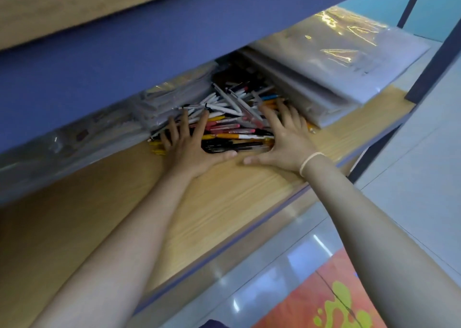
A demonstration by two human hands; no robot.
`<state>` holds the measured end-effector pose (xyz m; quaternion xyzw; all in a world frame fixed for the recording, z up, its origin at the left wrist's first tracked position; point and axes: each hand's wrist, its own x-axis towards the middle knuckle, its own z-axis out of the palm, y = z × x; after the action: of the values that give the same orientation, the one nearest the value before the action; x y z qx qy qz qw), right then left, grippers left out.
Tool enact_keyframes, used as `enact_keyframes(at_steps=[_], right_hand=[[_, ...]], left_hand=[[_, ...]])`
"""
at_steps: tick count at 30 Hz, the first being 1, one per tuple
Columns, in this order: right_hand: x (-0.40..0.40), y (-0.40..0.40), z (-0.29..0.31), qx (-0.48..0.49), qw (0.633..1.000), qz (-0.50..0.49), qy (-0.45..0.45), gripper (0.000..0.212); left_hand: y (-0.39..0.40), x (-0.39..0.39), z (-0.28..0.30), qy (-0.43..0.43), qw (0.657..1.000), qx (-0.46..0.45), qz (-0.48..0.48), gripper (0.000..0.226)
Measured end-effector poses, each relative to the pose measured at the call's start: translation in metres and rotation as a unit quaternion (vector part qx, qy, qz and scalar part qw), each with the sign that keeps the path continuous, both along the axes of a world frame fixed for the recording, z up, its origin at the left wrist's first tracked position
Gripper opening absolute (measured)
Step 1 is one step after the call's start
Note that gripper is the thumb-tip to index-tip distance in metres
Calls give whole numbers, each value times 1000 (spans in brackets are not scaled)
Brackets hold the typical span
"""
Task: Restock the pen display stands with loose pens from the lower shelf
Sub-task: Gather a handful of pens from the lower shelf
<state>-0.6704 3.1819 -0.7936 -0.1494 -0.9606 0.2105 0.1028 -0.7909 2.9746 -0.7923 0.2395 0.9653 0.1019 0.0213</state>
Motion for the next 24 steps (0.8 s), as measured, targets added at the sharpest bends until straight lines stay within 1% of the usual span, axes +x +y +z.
enact_keyframes(at_steps=[3,6,8,10,11,12,14,15,17,20,24], right_hand=[[-2,0,-3,40,999,-24,22,127],[-6,3,-2,51,997,-53,37,125],[-8,6,-3,76,994,-61,47,125],[-8,7,-4,109,991,-59,60,123],[-8,7,-3,117,990,-55,60,122],[-8,7,-2,116,990,-51,55,121],[-8,9,1,100,994,-34,39,118],[-8,10,2,90,995,-22,31,117],[-9,14,3,71,997,1,21,115],[-11,20,5,62,998,11,28,112],[-16,22,0,94,995,7,36,111]], left_hand=[[8,-1,0,10,1000,9,-14,120],[13,1,-1,51,996,34,-58,116],[15,1,-1,82,993,49,-73,121],[17,-1,-1,116,990,47,-62,128],[19,-2,0,115,991,40,-54,132],[20,-3,2,94,994,31,-47,135],[23,-7,5,24,999,7,-43,139],[24,-10,7,3,999,-7,-46,139],[23,-19,13,2,998,-29,-61,134],[20,-25,16,15,998,-13,-68,120],[26,-19,11,-19,998,16,-64,116]])
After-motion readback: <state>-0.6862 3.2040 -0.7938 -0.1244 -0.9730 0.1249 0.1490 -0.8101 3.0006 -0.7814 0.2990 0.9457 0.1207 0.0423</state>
